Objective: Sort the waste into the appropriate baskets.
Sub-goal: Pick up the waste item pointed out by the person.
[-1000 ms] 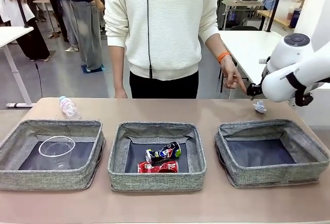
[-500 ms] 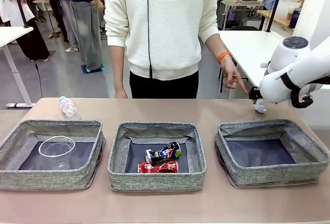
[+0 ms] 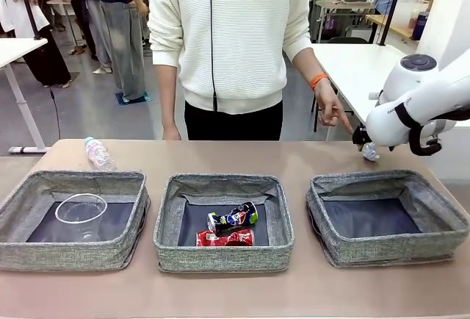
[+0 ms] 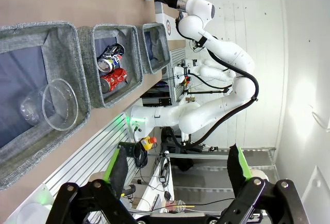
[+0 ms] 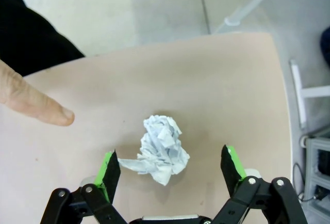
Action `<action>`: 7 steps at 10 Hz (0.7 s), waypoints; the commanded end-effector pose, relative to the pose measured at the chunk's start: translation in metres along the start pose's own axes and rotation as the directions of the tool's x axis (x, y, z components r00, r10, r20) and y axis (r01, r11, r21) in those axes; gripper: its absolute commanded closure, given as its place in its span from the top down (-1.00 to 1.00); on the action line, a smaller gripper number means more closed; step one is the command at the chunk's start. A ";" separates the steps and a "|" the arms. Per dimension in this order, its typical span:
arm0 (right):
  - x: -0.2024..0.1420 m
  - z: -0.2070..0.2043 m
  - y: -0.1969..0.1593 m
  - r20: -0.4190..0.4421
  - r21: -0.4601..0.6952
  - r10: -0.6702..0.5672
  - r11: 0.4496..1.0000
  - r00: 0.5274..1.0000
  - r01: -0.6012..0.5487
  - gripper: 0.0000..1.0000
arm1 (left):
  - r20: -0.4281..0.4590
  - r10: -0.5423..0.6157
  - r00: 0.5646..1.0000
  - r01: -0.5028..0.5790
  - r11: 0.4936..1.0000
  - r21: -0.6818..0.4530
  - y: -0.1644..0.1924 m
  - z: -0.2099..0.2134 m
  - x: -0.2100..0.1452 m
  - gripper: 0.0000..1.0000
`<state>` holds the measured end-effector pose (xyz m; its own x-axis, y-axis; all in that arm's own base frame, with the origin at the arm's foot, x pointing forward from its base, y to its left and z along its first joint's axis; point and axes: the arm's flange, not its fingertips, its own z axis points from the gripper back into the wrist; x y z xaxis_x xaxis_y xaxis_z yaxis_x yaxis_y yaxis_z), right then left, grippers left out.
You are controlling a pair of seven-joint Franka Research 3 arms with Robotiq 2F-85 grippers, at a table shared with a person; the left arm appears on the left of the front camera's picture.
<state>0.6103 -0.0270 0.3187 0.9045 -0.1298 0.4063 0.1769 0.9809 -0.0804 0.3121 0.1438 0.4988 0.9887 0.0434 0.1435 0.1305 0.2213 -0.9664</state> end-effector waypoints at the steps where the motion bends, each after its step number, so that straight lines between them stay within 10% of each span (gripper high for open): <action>1: 0.011 -0.010 -0.001 -0.004 0.020 0.001 1.000 1.000 0.000 1.00 | -0.007 -0.007 1.000 0.007 1.000 0.005 0.000 0.000 -0.003 1.00; 7: 0.010 -0.027 -0.009 -0.055 0.055 -0.035 0.998 0.998 0.038 1.00 | -0.007 -0.007 1.000 0.007 1.000 0.005 0.000 0.000 -0.003 1.00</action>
<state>0.6223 -0.0377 0.2975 0.9106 -0.1806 0.3718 0.2059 0.9782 -0.0289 0.3121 0.1438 0.4988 0.9887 0.0434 0.1434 0.1305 0.2213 -0.9664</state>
